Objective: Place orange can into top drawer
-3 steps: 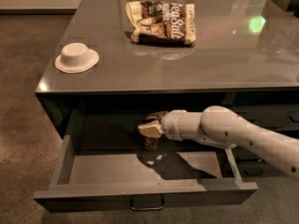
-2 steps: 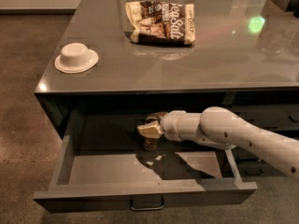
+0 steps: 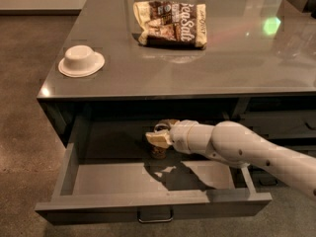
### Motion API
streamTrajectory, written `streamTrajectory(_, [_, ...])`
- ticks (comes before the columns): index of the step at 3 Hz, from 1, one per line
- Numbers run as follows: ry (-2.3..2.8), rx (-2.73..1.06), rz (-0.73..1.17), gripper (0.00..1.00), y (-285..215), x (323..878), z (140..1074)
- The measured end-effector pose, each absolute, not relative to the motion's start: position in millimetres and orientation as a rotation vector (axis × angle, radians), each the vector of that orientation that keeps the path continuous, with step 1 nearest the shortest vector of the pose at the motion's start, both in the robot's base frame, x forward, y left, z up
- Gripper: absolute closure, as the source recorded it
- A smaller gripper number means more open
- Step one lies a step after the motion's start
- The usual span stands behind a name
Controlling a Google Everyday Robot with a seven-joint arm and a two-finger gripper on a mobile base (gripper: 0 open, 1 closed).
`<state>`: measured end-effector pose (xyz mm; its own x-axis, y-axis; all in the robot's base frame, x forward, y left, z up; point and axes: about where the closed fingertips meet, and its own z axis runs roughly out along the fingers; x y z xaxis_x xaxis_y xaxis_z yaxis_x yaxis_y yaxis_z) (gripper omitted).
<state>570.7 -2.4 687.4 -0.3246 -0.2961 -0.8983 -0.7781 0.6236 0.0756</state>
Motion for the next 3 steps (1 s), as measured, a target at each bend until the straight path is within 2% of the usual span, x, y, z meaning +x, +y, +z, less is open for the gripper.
streamTrajectory(1, [1.856,-0.801,0.578,0.12,-7,571,699])
streamTrajectory(2, [1.829,-0.762,0.531,0.0,-11,571,711])
streamTrajectory(3, [1.829,-0.762,0.531,0.0,-11,571,711])
